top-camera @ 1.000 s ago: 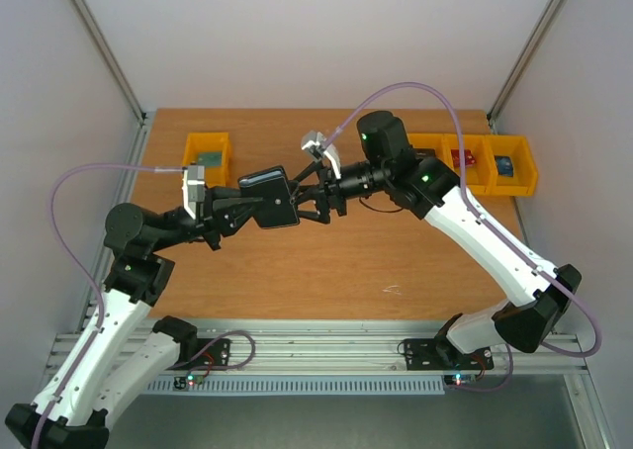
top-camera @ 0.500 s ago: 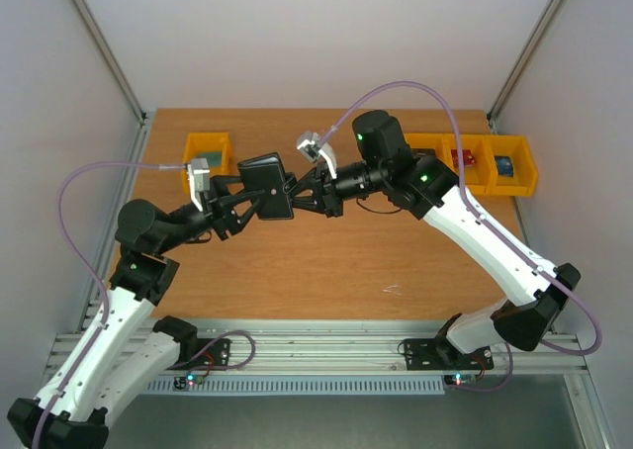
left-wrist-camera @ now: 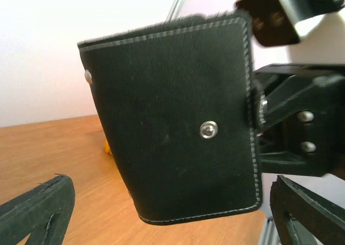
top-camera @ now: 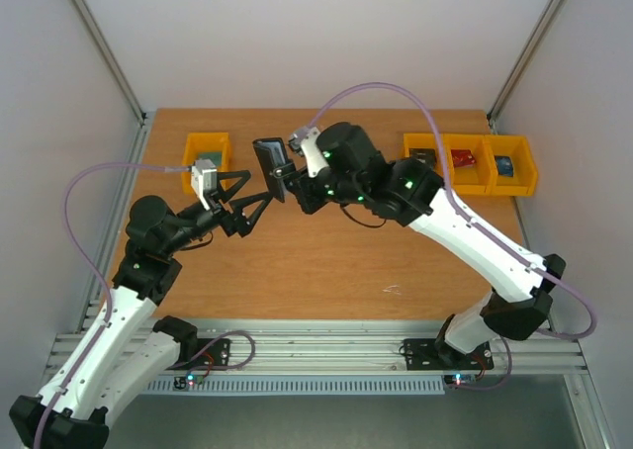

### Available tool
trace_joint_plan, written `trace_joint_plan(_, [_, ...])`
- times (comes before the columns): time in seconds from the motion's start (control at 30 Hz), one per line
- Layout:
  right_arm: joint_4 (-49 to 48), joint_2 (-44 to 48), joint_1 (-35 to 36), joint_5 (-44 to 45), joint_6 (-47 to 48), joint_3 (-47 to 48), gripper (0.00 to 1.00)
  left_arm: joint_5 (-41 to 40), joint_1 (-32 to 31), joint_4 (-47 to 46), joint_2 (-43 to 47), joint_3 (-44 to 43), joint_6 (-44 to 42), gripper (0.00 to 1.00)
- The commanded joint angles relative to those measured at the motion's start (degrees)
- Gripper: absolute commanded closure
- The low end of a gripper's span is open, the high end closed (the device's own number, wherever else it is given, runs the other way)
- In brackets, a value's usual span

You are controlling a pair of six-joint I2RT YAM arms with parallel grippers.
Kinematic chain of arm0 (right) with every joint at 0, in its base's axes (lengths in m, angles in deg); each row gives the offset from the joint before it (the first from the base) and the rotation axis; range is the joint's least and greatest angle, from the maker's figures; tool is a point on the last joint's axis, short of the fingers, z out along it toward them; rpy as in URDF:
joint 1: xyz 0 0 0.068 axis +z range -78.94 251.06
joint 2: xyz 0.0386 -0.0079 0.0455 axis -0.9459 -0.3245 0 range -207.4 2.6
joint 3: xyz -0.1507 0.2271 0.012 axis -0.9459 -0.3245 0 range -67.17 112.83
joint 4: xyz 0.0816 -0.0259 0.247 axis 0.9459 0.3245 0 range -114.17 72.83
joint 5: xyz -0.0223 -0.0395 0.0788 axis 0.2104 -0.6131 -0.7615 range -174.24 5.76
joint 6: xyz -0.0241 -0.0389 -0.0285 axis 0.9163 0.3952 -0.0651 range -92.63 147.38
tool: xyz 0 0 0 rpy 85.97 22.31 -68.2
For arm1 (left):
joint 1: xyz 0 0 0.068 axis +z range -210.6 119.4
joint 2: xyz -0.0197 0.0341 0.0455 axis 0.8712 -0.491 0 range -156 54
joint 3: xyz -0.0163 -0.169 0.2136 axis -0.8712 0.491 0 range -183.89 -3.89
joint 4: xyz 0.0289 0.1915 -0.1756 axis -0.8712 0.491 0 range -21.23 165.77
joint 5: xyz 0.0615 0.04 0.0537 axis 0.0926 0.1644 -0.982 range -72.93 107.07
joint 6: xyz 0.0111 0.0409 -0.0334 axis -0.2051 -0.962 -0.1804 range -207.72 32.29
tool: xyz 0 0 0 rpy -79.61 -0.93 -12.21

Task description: Take the credit cards out of the card holder

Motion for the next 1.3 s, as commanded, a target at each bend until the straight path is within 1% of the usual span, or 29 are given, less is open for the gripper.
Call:
trace_joint_plan(0.0, [10.7,-5.7,7.4,28.4,-2.8,10.4,0.99,-2.7,0.0,1.3,-0.5,-0.1,-4.3,0.01])
trace_joint_plan(0.03, [11.8,-7.2,8.4,29.5,-2.7,12.5,0.99,-3.2,-0.1,1.4,-0.7,0.0,-4.3,0.01])
trace_joint_plan(0.13, [13.7,-11.0,10.2,29.6,-1.7,17.0,0.99,-5.8,-0.1,1.7,-0.9,0.1,-3.3,0.01])
trace_joint_plan(0.2, [14.8,-12.6,10.5,29.2,-1.5,18.8,0.99,-6.2,-0.1,1.5,-0.7,0.1,-3.2,0.01])
trace_joint_plan(0.33, [15.0,-13.0,10.5,28.5,-0.5,19.4,0.99,-6.7,-0.1,1.7,-0.5,0.3,-3.2,0.01])
trace_joint_plan(0.5, [12.9,-10.9,10.4,25.0,2.6,18.4,0.99,-11.2,1.0,4.4,-0.3,0.5,-3.5,0.01])
trace_joint_plan(0.57, [11.1,-9.2,9.9,22.0,4.3,16.7,0.99,-13.0,1.9,5.7,0.1,0.7,-4.2,0.02])
trace_joint_plan(0.77, [7.7,-5.5,7.1,11.2,5.6,12.7,0.99,-12.3,4.4,7.0,1.6,1.0,-3.7,0.21])
trace_joint_plan(0.83, [7.1,-4.4,5.5,6.9,5.6,11.8,0.99,-11.4,4.9,7.0,1.8,0.9,-2.8,0.24])
trace_joint_plan(1.07, [2.5,0.4,0.4,-6.1,4.6,6.0,0.99,-5.2,5.8,4.9,2.3,1.2,-1.2,0.27])
trace_joint_plan(1.17, [1.7,2.2,-2.1,-10.2,4.4,4.1,0.99,-2.0,6.0,2.9,2.8,1.3,0.3,0.27])
trace_joint_plan(1.27, [0.1,4.4,-5.3,-15.7,3.6,1.2,0.99,1.1,6.3,0.9,3.3,1.4,1.4,0.24])
